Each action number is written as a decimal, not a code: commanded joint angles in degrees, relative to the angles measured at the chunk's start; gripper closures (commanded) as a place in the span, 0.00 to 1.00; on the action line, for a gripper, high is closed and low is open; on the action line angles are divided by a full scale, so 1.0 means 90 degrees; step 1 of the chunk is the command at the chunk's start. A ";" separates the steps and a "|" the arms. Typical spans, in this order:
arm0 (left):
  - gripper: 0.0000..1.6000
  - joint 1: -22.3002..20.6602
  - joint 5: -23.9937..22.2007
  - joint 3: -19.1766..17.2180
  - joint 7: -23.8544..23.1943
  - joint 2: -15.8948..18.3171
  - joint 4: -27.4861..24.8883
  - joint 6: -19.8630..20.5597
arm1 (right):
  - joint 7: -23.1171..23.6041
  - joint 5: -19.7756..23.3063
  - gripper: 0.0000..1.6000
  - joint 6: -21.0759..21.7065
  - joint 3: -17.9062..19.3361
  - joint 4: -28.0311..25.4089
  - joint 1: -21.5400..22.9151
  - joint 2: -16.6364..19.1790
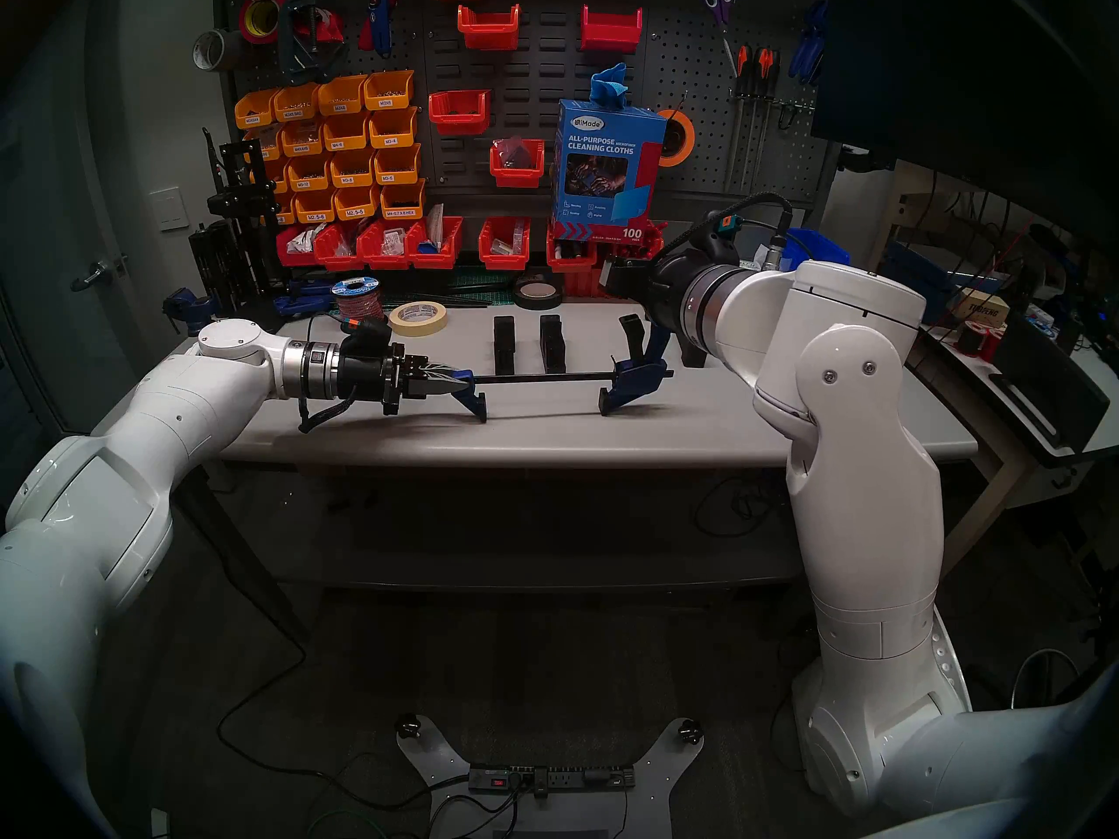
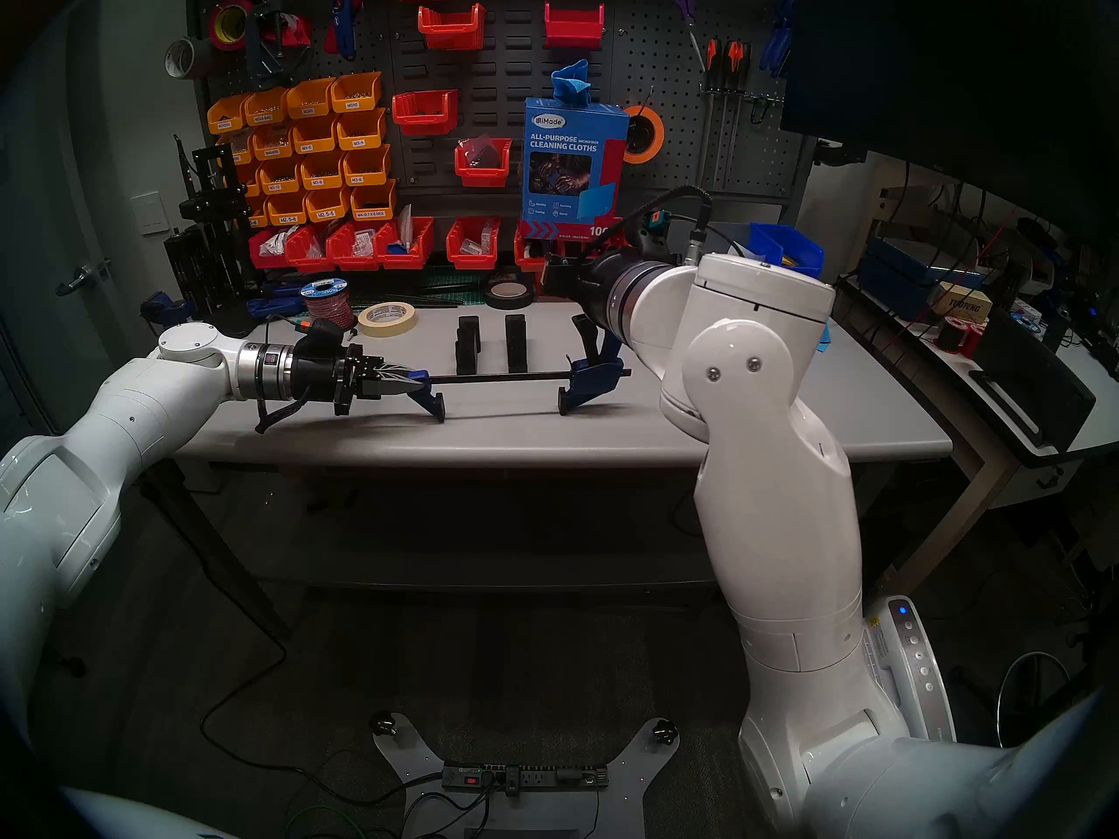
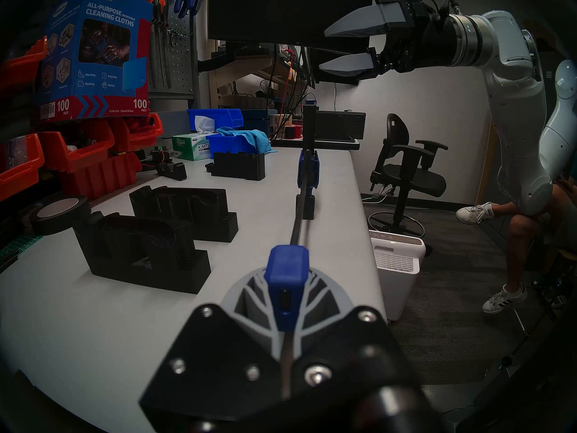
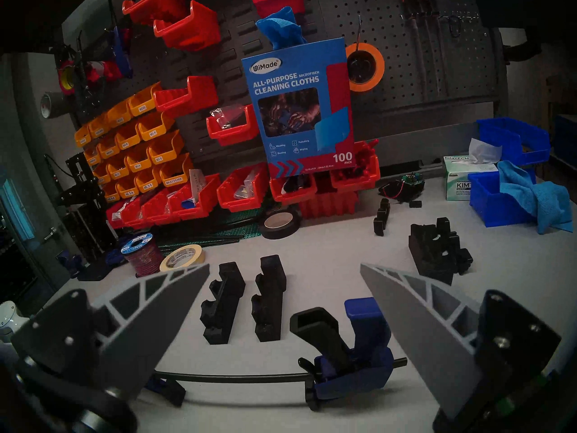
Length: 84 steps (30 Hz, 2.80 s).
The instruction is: Clamp the two 3D printed pieces together with the clamp
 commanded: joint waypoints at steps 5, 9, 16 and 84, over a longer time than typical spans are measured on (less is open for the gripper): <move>1.00 -0.0130 -0.0057 -0.0068 0.0009 -0.0007 0.0001 -0.0002 | -0.0677 -0.0425 0.00 -0.0012 -0.0194 0.0017 -0.0448 -0.0071; 1.00 -0.0133 -0.0057 -0.0068 0.0009 -0.0009 0.0007 -0.0004 | -0.0666 -0.0565 0.00 -0.0012 -0.0237 0.0050 -0.0541 -0.0143; 1.00 -0.0135 -0.0058 -0.0068 0.0009 -0.0012 0.0013 -0.0005 | -0.0568 -0.0766 0.00 -0.0012 -0.0307 0.0074 -0.0690 -0.0128; 1.00 -0.0152 -0.0056 -0.0067 0.0009 -0.0031 0.0056 -0.0017 | -0.0191 -0.0603 0.00 -0.0012 -0.0344 0.0669 -0.0539 -0.0105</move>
